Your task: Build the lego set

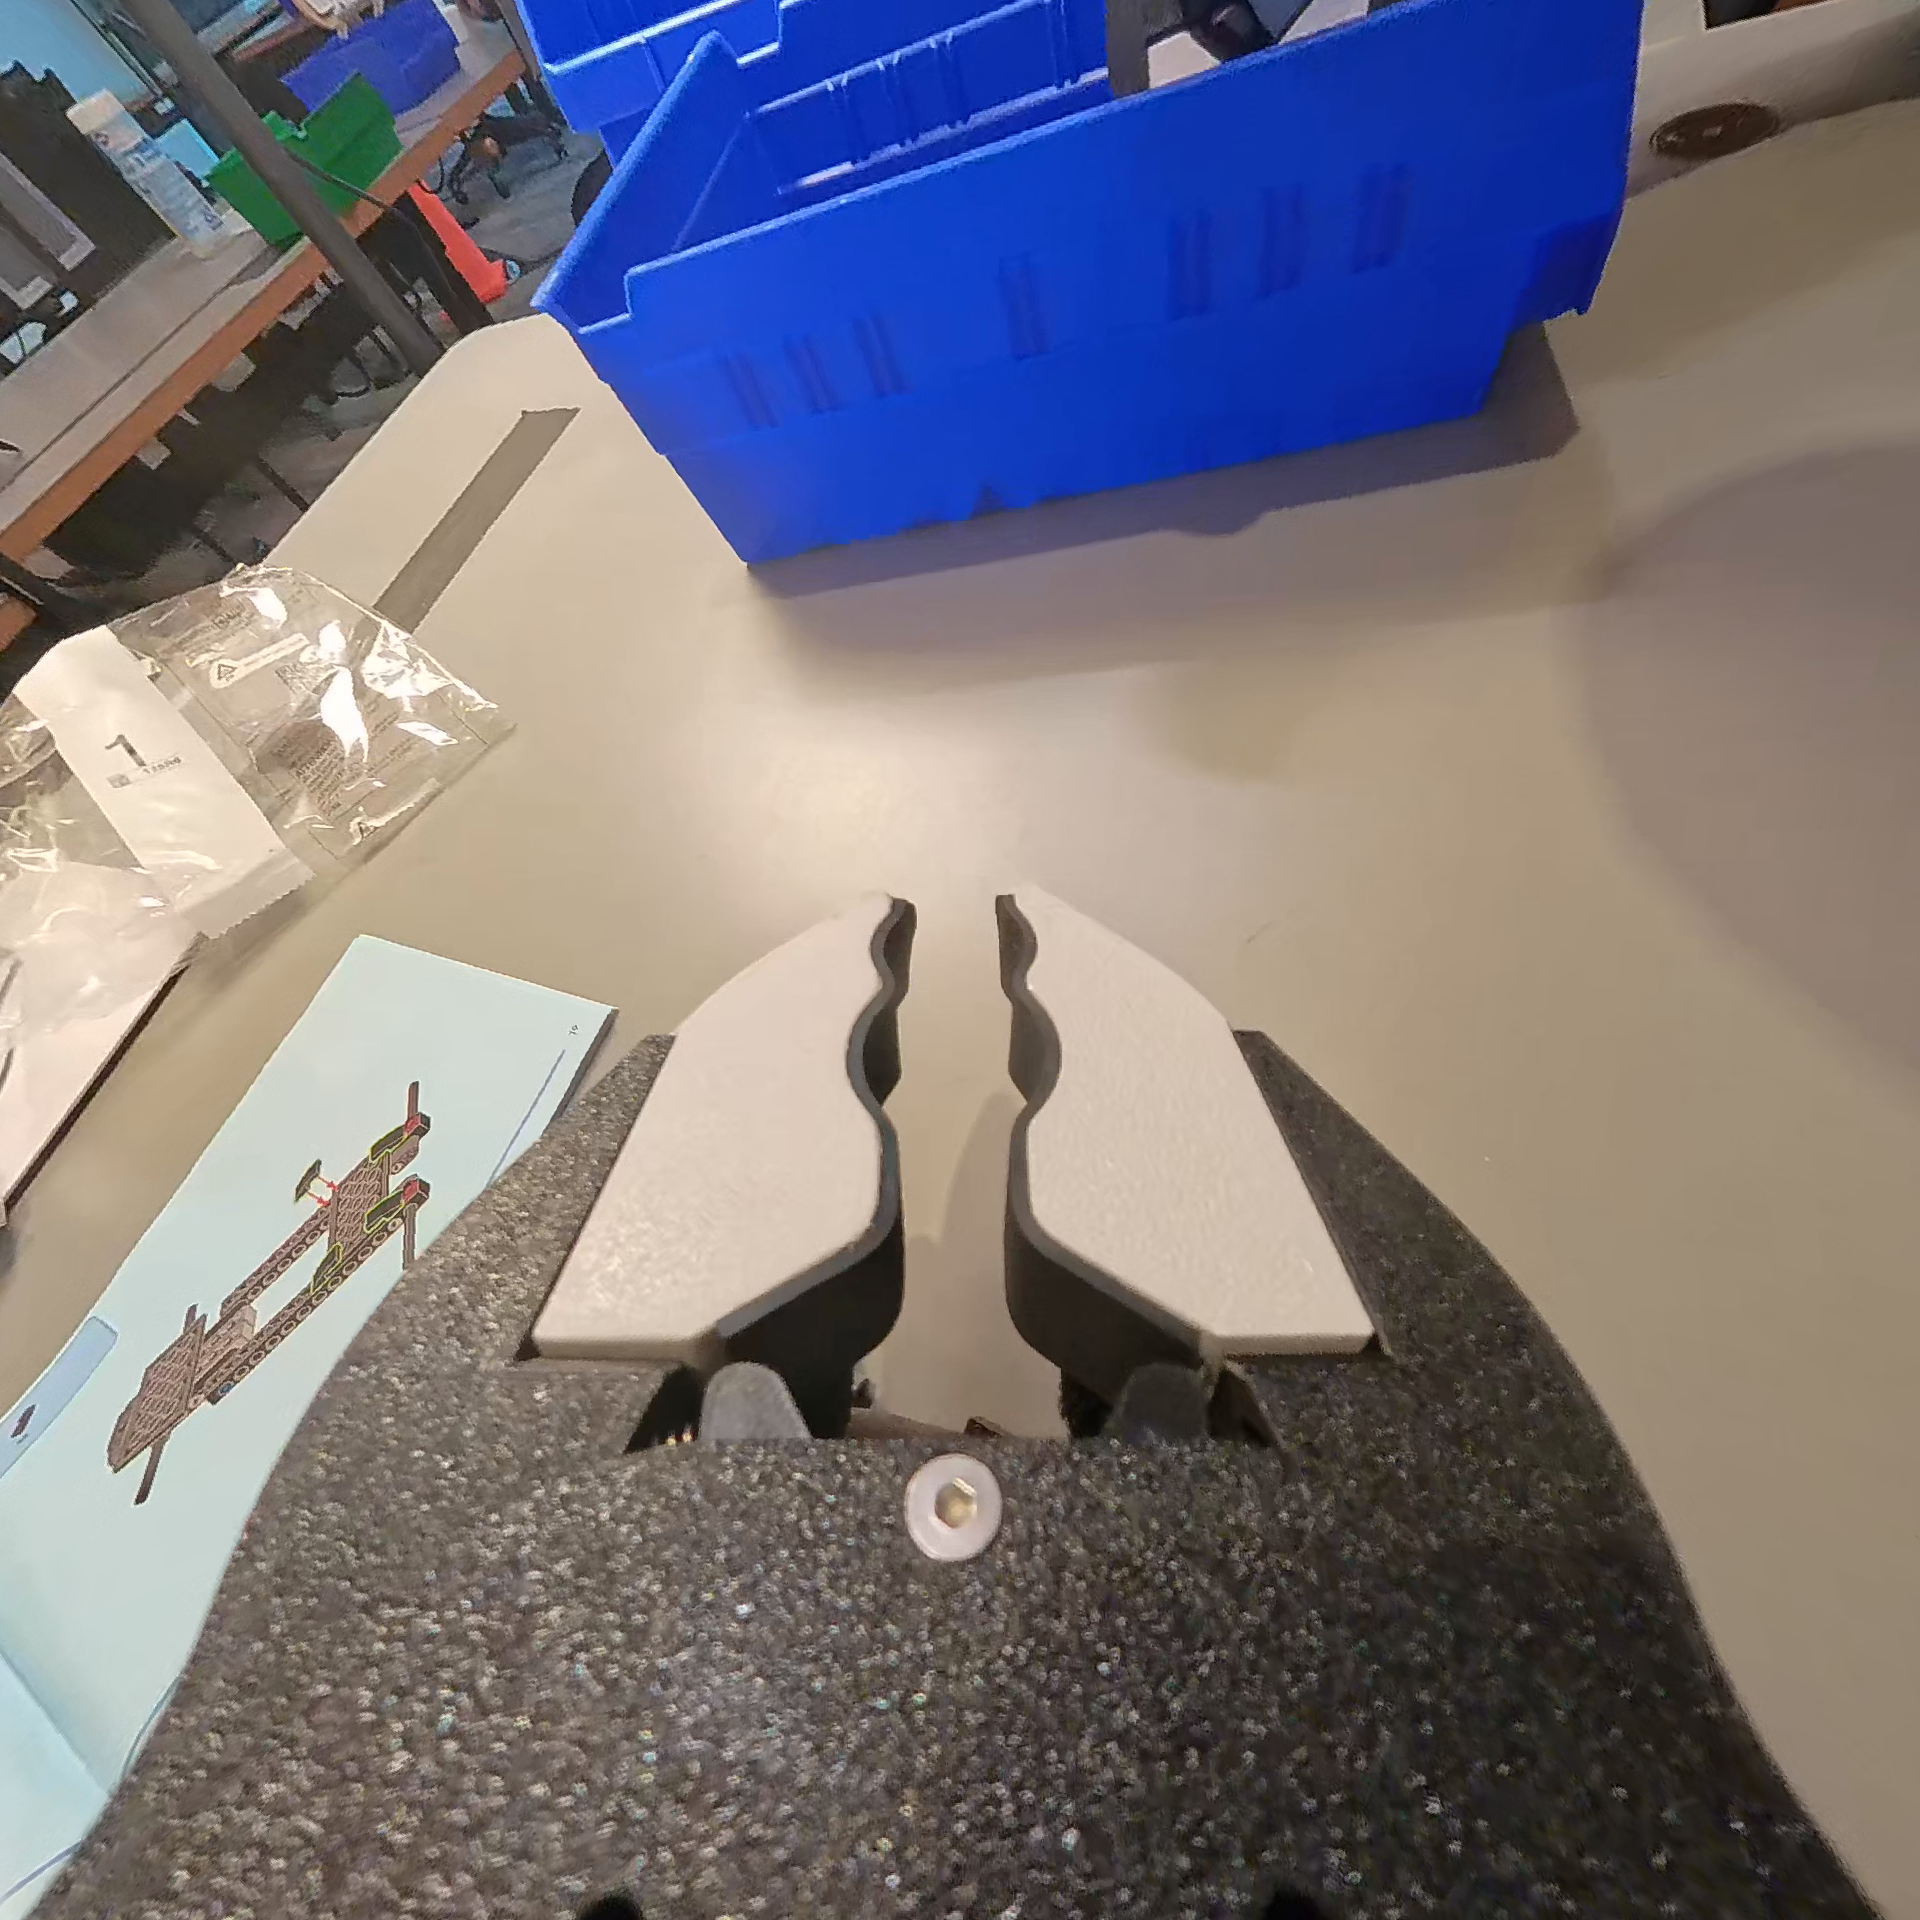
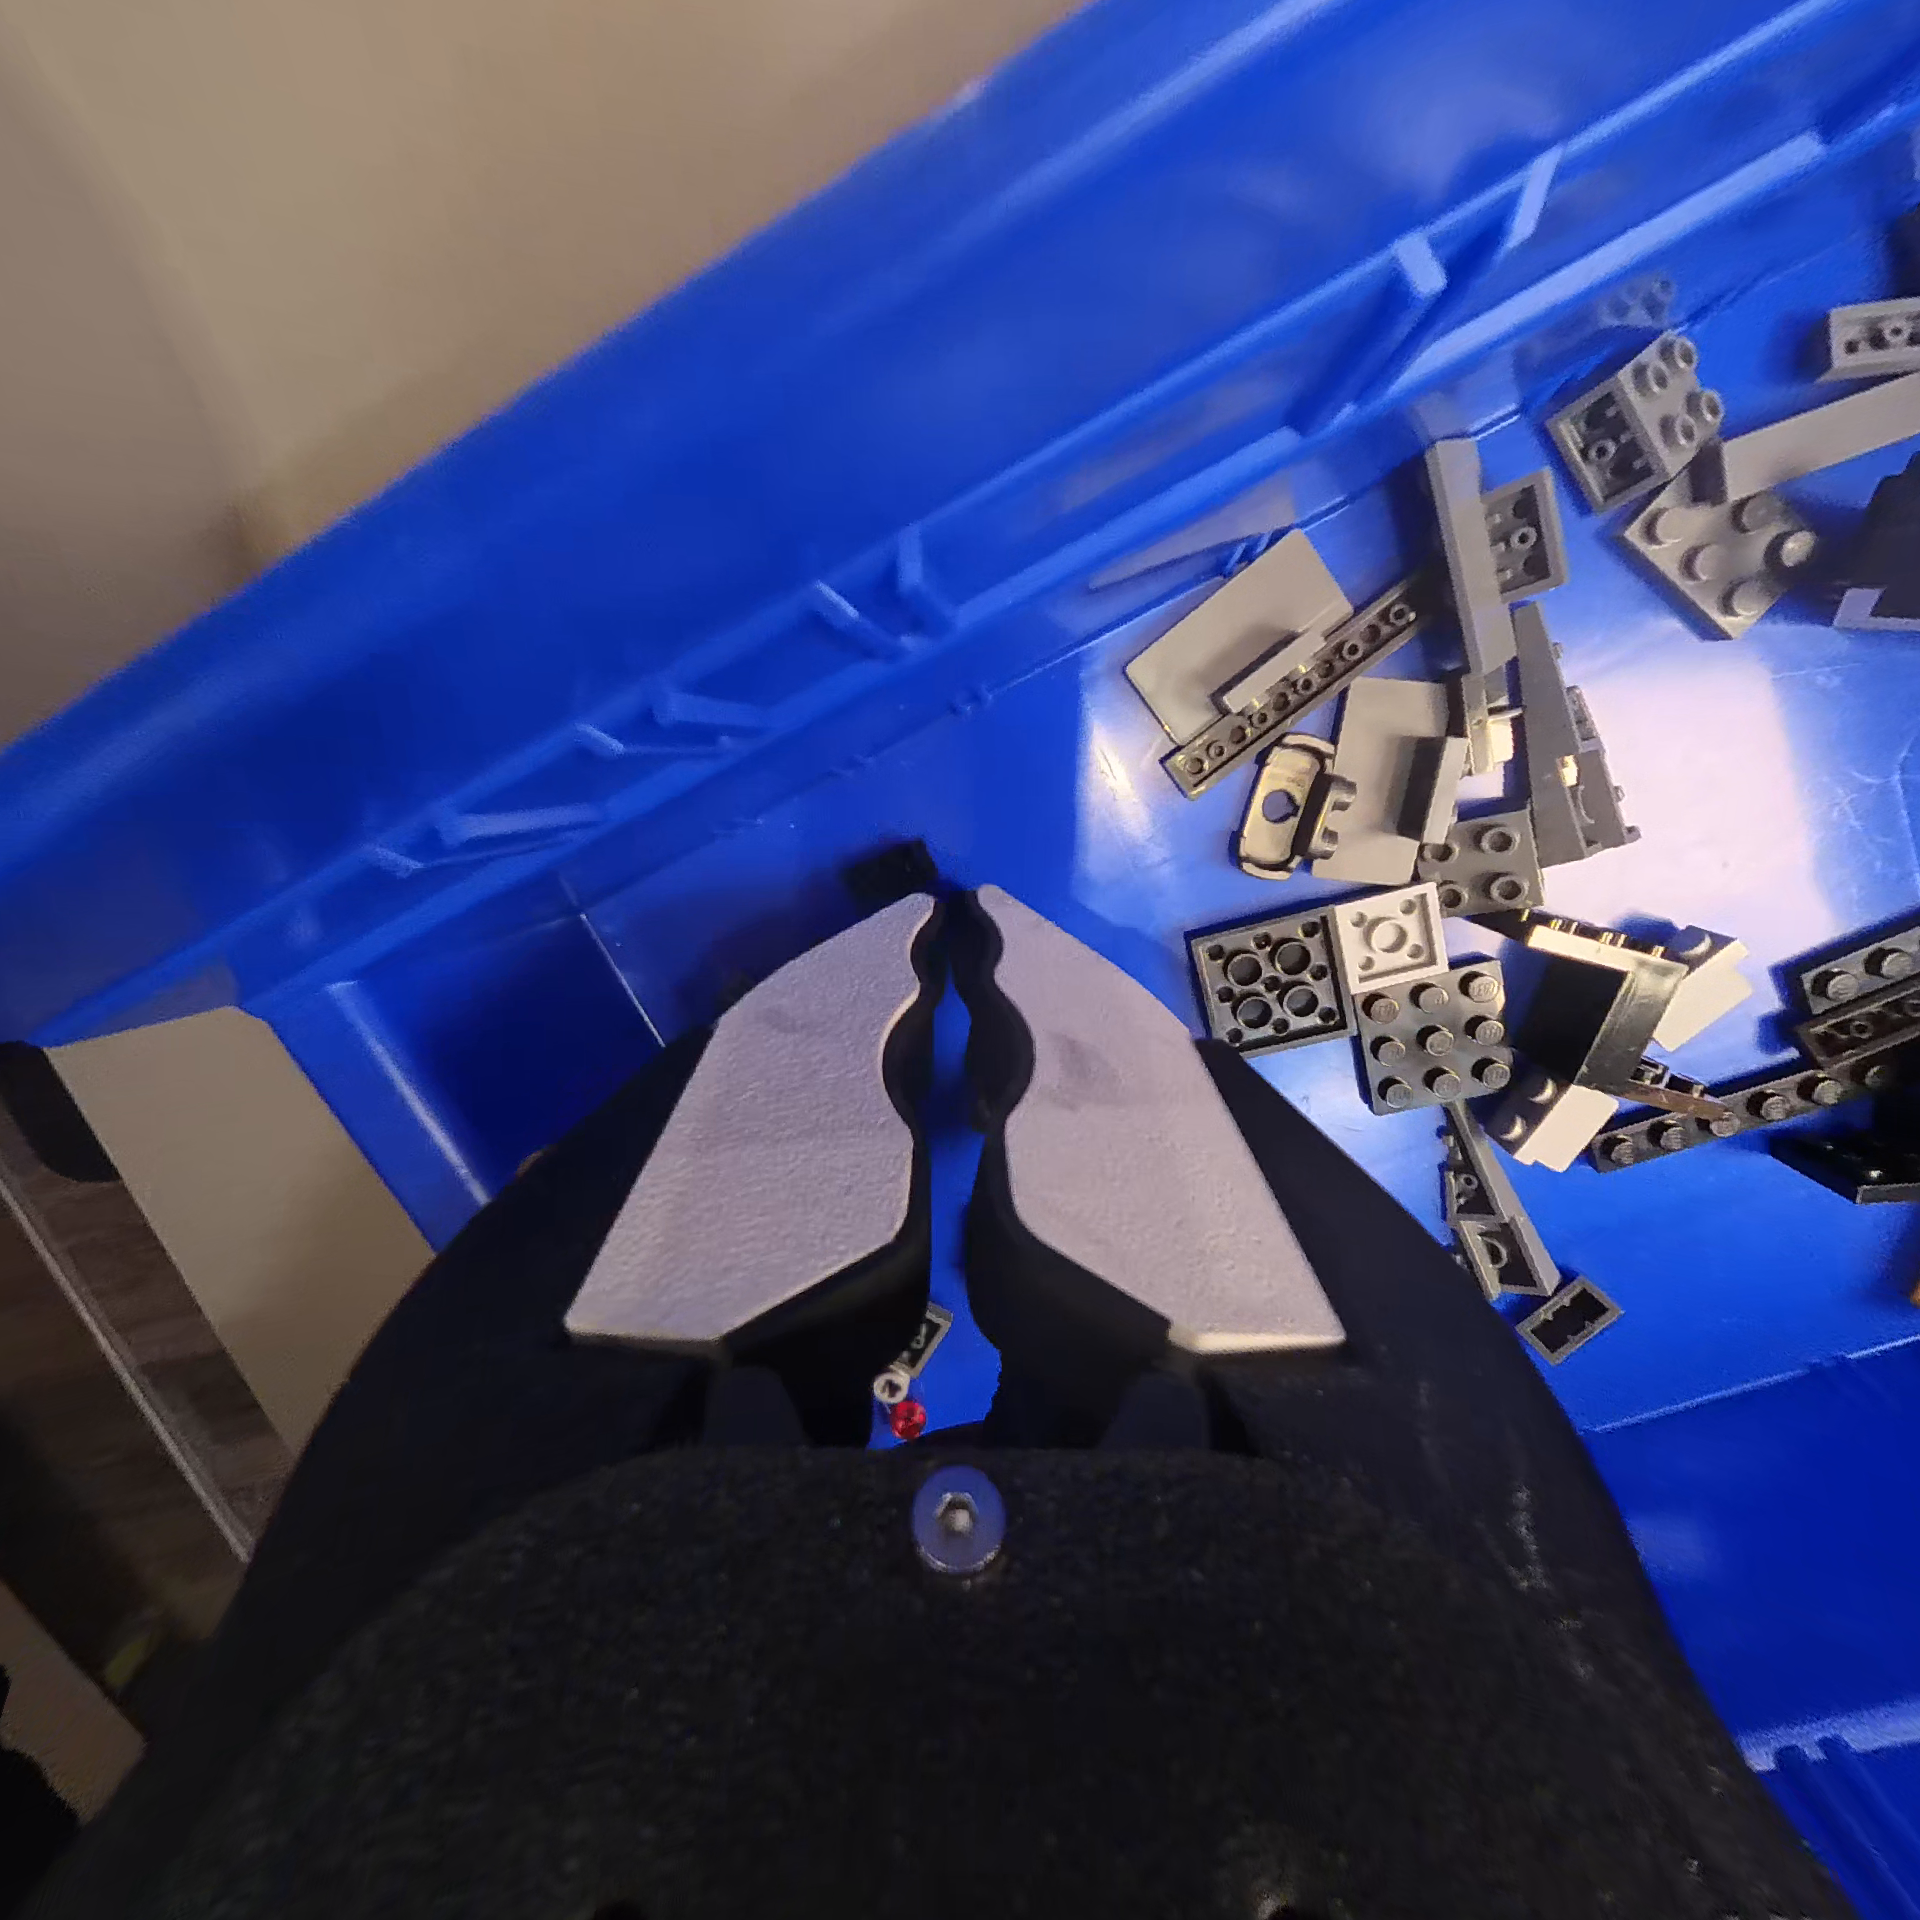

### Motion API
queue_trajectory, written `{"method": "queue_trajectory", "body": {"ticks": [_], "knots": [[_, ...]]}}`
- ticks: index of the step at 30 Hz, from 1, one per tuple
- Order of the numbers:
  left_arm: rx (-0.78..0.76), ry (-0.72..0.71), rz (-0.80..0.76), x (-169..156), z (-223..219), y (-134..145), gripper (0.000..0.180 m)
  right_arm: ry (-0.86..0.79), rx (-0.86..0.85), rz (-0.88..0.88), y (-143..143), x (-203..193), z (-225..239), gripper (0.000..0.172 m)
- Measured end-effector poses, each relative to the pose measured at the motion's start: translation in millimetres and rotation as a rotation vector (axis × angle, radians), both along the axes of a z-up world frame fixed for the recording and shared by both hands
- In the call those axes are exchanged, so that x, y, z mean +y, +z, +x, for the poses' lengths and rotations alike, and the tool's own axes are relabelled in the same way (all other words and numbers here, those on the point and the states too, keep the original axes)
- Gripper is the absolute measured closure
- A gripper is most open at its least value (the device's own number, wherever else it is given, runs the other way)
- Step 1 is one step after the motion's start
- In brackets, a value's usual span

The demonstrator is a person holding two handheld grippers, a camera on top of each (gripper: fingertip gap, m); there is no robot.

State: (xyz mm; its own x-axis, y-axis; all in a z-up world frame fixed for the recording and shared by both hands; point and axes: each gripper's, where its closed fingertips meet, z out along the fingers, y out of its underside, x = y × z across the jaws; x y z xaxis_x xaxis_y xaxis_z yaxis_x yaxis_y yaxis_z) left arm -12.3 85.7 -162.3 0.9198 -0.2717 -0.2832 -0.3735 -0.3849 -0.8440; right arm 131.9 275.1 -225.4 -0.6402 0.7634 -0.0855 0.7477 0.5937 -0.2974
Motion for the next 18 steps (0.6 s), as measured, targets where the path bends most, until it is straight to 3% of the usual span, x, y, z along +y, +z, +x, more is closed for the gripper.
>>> {"method": "queue_trajectory", "body": {"ticks": [5, 10, 18], "knots": [[-0.011, -0.003, 0.013, -4, 0, 4, 0.165, -0.006, -0.006, 0.006, 0, 3, 3, 0.171], [-0.004, 0.001, 0.008, -6, -1, 1, 0.165, -0.056, 0.008, -0.025, 6, 1, 2, 0.154], [0.022, -0.011, -0.011, -3, 4, -4, 0.165, -0.043, 0.027, -0.038, 8, -9, 3, 0.147]]}}
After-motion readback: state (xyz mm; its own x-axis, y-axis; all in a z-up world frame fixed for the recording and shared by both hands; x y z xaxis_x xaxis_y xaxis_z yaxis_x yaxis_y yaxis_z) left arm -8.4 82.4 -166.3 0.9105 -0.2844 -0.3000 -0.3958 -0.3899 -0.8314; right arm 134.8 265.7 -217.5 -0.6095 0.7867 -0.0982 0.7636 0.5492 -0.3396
